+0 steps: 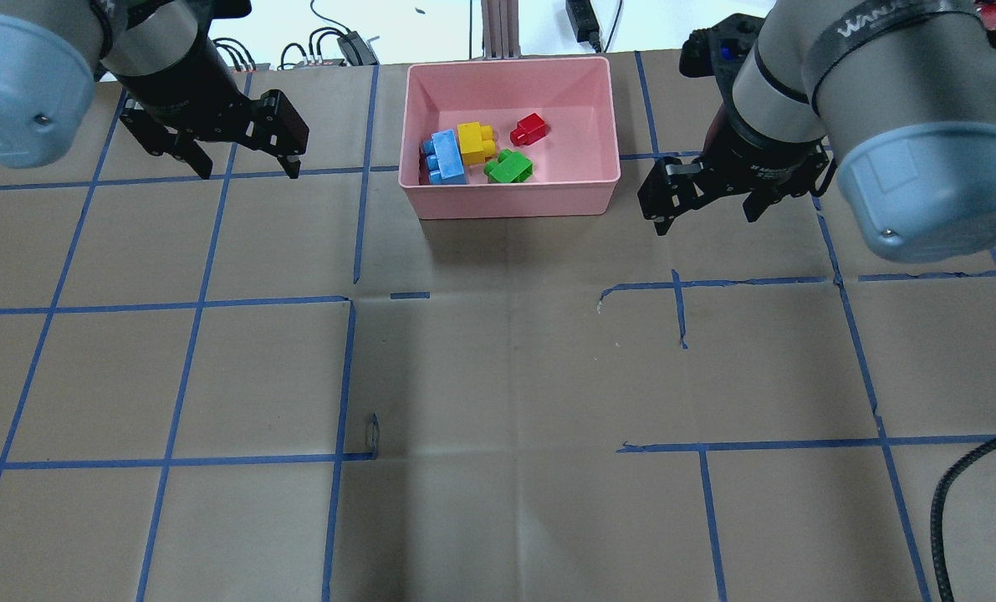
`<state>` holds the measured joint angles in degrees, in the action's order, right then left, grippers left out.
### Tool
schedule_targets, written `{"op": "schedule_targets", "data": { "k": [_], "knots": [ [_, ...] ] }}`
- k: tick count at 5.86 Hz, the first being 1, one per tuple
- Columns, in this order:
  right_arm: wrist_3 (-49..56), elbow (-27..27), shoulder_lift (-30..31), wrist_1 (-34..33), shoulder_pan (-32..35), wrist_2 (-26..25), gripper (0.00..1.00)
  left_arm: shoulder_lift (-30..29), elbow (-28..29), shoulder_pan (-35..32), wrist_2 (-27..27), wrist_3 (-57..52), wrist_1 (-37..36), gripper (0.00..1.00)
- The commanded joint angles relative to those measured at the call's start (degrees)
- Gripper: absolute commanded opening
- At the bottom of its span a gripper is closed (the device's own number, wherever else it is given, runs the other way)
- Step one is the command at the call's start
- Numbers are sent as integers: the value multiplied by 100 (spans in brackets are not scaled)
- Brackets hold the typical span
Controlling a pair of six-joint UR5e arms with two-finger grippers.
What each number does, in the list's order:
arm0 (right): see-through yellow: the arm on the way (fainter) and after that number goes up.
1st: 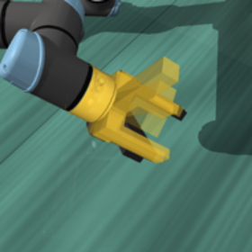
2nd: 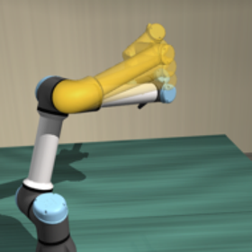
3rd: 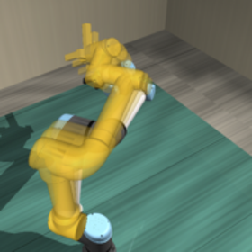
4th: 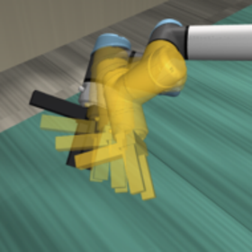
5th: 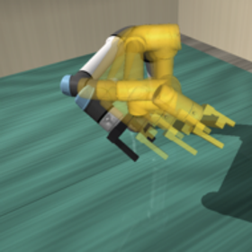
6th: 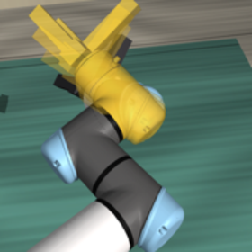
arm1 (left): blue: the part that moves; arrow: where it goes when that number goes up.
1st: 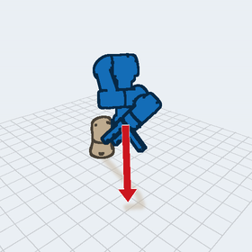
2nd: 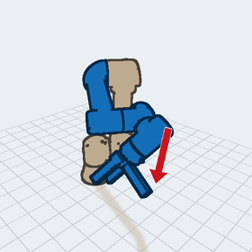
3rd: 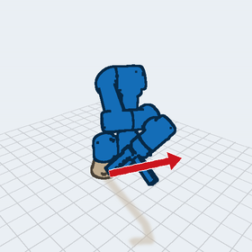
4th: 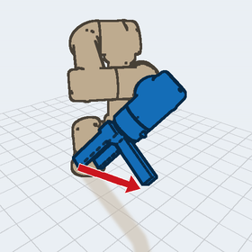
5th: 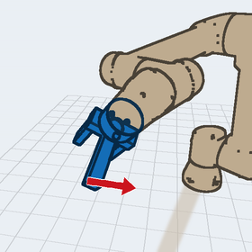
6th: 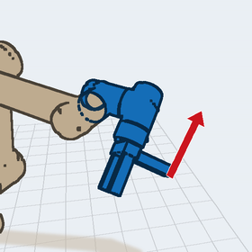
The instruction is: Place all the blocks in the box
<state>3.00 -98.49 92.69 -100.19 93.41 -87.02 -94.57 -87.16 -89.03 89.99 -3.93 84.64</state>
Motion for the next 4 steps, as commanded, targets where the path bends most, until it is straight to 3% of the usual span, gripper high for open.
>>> {"op": "schedule_targets", "data": {
  "k": [1,4],
  "knots": [
    [-308,-3,-14,8,10,27,100,0,-2,-9,-25,6,0,99],
    [-309,14,-41,-35,10,27,100,9,-2,-9,-7,-3,0,99]
  ]
}}
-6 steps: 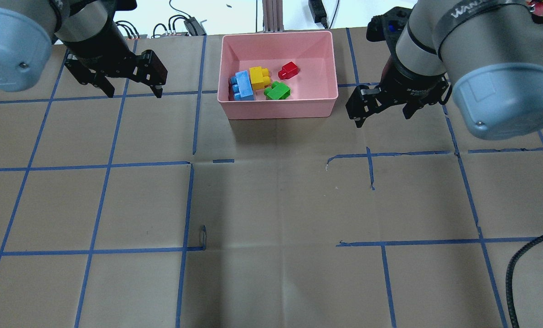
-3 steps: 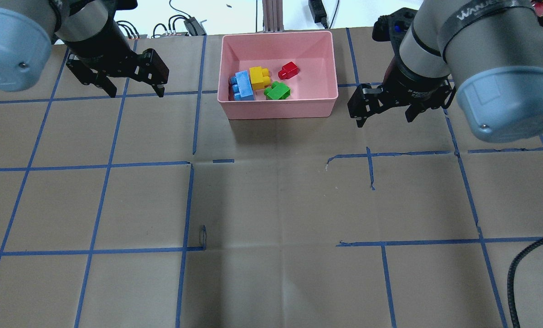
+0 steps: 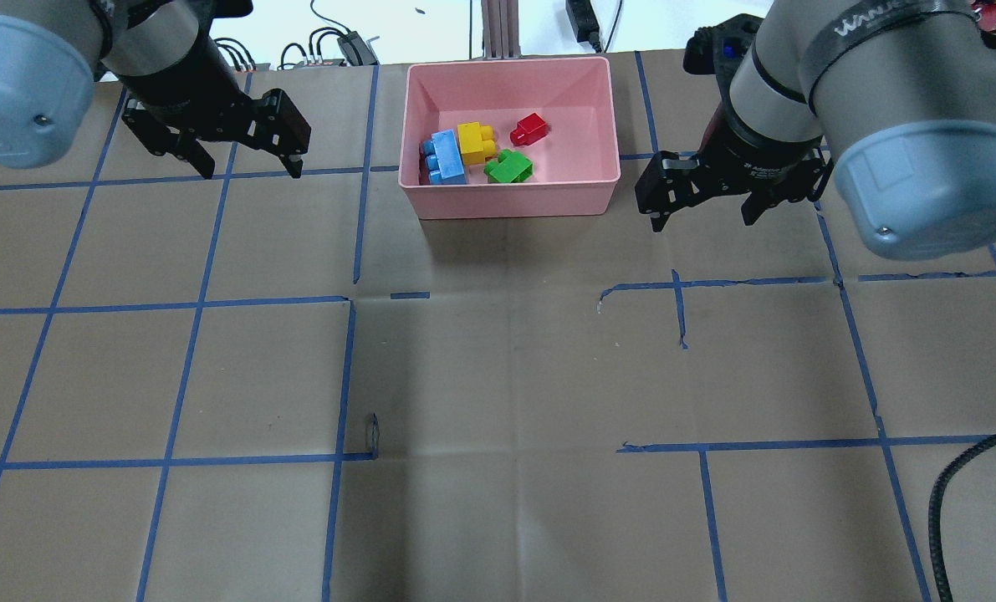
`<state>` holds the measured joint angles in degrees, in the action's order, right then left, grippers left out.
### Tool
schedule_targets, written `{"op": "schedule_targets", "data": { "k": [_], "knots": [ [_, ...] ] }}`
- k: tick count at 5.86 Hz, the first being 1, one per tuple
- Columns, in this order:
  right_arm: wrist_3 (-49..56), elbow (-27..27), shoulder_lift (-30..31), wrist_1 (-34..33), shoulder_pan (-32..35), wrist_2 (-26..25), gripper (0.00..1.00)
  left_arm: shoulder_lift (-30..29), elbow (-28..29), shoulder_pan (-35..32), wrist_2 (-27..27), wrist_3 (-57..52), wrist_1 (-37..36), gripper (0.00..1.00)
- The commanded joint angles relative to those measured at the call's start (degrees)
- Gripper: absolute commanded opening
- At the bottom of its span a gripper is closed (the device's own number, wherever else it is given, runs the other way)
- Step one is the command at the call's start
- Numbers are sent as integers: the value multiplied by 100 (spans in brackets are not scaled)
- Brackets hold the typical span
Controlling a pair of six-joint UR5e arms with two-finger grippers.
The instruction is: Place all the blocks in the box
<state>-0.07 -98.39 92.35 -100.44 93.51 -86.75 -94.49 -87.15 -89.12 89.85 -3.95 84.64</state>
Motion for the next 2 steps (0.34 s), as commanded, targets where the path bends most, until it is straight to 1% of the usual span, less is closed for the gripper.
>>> {"op": "schedule_targets", "data": {
  "k": [1,2],
  "knots": [
    [-2,12,-15,-20,0,18,100,1,5,0,6,-1,0,99],
    [-2,12,-24,-20,0,18,100,1,6,0,15,-1,0,99]
  ]
}}
